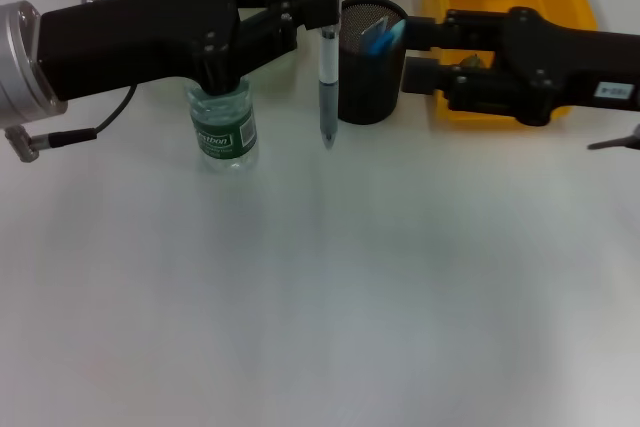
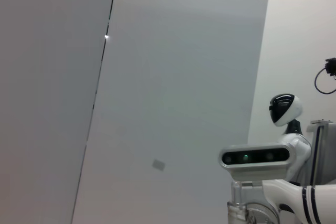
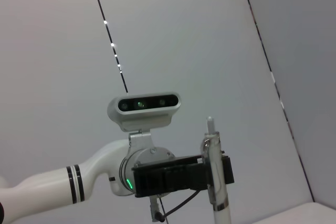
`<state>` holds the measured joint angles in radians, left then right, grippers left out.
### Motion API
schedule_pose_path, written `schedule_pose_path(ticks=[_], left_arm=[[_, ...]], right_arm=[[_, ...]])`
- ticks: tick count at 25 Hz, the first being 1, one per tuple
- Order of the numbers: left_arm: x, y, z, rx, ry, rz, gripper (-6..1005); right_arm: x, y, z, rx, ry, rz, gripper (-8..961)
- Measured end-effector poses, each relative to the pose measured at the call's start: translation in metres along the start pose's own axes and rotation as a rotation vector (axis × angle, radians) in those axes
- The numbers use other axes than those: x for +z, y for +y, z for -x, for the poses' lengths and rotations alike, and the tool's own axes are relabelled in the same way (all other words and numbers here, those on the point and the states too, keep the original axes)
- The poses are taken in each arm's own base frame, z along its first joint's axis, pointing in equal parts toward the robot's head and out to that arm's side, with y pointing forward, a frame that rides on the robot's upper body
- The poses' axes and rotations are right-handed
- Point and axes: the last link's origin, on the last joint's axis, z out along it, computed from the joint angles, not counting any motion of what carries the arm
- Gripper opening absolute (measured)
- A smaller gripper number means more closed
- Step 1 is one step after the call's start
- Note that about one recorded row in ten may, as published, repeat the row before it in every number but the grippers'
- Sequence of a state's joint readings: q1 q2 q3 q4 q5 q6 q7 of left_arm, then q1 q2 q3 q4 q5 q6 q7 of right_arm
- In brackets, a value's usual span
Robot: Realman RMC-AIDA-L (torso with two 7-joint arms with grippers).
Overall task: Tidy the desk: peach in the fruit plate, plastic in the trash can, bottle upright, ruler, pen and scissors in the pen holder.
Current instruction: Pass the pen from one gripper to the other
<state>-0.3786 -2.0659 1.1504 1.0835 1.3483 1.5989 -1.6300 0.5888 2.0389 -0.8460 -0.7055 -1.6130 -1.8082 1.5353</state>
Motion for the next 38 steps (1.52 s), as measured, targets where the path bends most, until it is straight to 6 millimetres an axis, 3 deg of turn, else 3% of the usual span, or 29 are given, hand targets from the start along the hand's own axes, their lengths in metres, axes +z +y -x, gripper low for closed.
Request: schedule_pose_path(ticks=[12,26,38], left_arm=[[0.004,0.003,0.006,-0.005,-0.009,0.032,179],[0.007,0.008,0.007,-0.009,-0.009,0.074,179],[0.010,0.007,0.009,-0.019,-0.016,0.084,179]], right_arm=[[0.029,0.003,0.000,-0.004,0.079,0.082,563],[0.041,0.006,0.000,-0.017,0.093,0.106,564],[0.040,0.006,-0.001,-0.014,0.093,0.104,553]])
